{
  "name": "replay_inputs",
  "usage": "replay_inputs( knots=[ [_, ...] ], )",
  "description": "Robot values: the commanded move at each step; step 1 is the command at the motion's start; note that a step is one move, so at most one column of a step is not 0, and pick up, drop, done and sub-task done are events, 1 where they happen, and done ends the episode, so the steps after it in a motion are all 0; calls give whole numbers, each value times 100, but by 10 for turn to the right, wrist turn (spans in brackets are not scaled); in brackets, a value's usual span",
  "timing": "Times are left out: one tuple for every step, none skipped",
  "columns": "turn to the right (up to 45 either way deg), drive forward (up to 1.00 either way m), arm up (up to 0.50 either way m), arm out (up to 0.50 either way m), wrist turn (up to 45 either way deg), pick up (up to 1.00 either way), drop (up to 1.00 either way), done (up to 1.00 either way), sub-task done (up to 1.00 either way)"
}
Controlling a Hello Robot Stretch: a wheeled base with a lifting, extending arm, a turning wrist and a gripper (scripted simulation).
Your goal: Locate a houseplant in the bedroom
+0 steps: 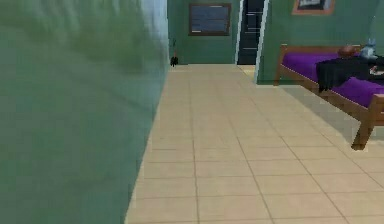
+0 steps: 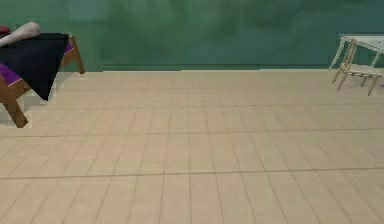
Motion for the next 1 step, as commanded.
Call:
replay_inputs(
  knots=[
    [-30,0,0,0,0,0,0,0,0]
  ],
)
